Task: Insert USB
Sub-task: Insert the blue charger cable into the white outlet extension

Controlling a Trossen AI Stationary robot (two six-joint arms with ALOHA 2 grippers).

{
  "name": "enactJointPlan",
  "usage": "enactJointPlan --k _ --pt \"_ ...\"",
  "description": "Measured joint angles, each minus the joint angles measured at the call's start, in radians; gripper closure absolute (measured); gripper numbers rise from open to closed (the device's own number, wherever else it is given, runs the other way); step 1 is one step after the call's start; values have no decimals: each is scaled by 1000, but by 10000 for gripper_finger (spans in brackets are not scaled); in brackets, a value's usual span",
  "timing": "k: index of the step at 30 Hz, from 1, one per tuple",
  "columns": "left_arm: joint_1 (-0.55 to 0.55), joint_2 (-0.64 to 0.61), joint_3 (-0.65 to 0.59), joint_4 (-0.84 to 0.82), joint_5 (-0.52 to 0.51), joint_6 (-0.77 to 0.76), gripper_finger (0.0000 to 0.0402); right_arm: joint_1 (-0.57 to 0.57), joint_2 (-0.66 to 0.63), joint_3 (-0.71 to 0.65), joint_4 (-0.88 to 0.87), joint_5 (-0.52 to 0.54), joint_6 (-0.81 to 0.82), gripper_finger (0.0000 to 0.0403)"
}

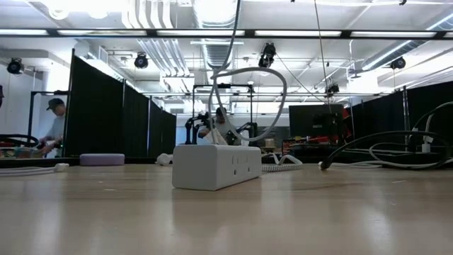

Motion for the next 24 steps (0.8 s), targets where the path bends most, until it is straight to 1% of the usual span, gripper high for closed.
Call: enactJointPlan --k 5,9,11,15,18,20,22,24 --pt "6 0 0 0 -9 7 401 16 -3 0 -4 47 2 402" --pt "13 -3 0 -2 -22 6 399 31 -8 0 -19 115 21 402" --pt "17 -8 0 -3 -29 4 390 36 -13 0 -35 153 52 402" --pt "41 -18 0 -23 -50 7 359 46 -33 0 -96 232 130 403" --pt "74 -42 0 -88 -51 54 330 52 -48 0 -148 308 177 403" --pt "101 -64 0 -160 -42 109 312 56 -64 -1 -207 348 221 402" --pt "130 -89 0 -254 -42 183 294 59 -81 -1 -266 375 305 402" --pt "157 -118 0 -366 -67 274 279 59 -92 -1 -341 404 433 402"
